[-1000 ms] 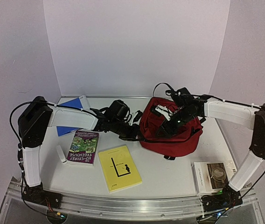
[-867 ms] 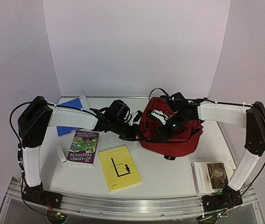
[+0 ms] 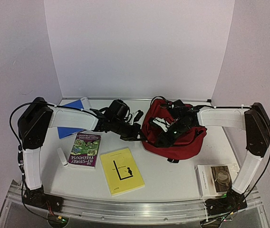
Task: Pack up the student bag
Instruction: Unzip the student bag at the center of the board.
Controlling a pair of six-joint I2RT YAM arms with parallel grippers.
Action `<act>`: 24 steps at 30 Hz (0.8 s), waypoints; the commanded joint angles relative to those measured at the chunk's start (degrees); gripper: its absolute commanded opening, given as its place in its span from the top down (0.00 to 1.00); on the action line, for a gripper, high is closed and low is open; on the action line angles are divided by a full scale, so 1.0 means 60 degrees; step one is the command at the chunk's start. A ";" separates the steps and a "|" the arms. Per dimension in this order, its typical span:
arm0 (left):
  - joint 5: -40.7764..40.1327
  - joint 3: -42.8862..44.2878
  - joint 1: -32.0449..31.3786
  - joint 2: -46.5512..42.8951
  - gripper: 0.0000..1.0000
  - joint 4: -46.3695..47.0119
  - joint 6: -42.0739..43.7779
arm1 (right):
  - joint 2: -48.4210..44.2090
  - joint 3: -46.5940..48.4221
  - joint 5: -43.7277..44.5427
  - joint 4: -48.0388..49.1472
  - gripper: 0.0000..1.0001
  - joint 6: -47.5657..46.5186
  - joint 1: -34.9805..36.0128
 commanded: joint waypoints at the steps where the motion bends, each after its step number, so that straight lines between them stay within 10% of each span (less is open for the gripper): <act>1: 0.0135 0.0430 0.0047 -0.0051 1.00 0.0404 -0.0055 | 0.0138 0.0196 0.0127 -0.0025 0.76 0.0022 0.0099; 4: 0.0058 0.0404 0.0120 -0.0013 1.00 0.0407 -0.0055 | 0.0019 0.0218 0.0104 -0.0239 1.00 -0.0039 0.0093; 24: -0.0375 0.0843 0.0983 0.0948 1.00 0.0243 -0.0410 | -0.2401 -0.0937 0.0327 -0.0855 1.00 -0.0075 0.0093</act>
